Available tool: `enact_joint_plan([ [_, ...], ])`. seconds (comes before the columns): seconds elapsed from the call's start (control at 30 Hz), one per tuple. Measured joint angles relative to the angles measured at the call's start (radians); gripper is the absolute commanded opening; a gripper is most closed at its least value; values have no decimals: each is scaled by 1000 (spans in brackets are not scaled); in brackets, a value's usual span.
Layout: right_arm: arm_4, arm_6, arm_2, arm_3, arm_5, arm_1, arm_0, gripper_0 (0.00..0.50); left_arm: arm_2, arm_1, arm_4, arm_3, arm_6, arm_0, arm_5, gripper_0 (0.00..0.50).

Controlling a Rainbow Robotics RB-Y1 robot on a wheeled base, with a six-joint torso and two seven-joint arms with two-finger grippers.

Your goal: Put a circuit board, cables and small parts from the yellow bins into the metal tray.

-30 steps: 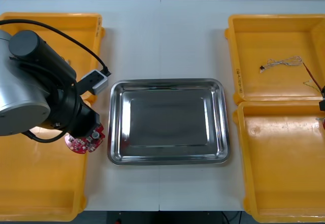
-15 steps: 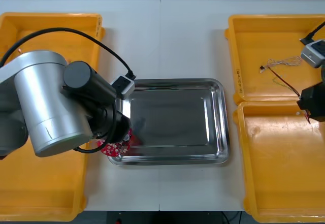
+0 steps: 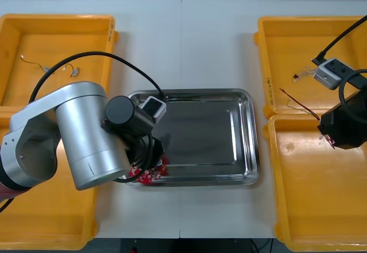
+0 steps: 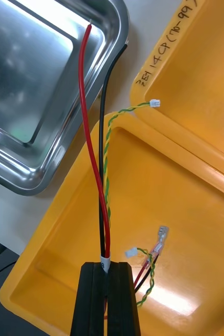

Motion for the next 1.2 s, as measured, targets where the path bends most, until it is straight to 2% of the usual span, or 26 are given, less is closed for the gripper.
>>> enact_joint_plan([
  [0.13,0,0,30,-6,0,0,-8,0,-22,0,-13,16,74,0,-35,0],
  [0.43,1,10,72,-7,0,0,-31,0,-62,0,-47,121,80,0,-173,0],
  [1.2,11,30,80,-9,0,0,-35,0,-85,-1,-56,140,80,0,-195,0],
])
